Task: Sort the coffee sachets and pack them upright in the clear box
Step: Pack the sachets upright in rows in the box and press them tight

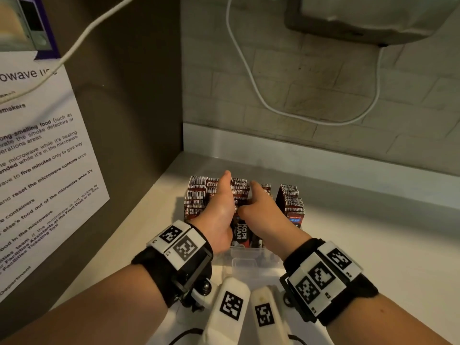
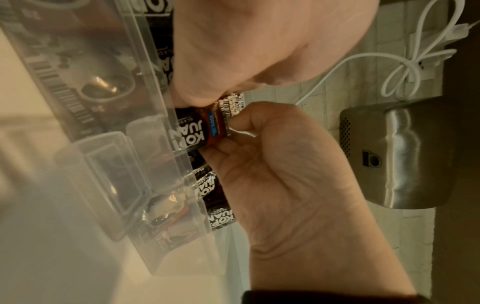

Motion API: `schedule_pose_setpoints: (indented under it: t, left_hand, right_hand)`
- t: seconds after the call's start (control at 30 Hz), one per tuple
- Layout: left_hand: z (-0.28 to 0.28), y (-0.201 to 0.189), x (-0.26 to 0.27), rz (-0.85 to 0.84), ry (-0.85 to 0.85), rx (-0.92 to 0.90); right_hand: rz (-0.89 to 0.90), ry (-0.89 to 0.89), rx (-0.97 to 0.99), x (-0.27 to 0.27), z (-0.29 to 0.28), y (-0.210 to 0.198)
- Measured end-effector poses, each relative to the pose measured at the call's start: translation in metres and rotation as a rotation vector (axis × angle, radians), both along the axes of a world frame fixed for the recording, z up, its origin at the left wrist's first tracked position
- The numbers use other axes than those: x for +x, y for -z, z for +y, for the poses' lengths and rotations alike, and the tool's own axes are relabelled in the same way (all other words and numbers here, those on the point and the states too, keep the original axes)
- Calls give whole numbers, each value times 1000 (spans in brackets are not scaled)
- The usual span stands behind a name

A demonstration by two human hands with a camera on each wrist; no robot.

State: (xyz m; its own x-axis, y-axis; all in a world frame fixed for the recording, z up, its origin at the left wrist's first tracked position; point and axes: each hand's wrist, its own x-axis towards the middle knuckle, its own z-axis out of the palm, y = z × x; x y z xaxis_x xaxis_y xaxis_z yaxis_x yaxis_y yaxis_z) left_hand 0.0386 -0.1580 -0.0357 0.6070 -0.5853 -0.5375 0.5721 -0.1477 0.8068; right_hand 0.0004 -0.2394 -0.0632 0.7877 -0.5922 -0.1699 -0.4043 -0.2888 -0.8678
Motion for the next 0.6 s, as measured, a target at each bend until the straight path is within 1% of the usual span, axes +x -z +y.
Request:
schedule_pose_setpoints:
  t: [0.13,0.33,0.43,0.6]
  left_hand:
    - [3,-4,-2,-13,-5,-6]
    - [7,-6,-1,-35,2,-45]
    - [8,-5,1,-50,-18,-72]
    - [10,-7,1,-89,-7,-86]
  right_hand:
    - [8,-9,23,-2,1,-1]
    - [-43,-4,37,-5,2,-6]
    - [-44,-2,23,-5,2,-5]
    - [-53,26,4,-6,1,-7]
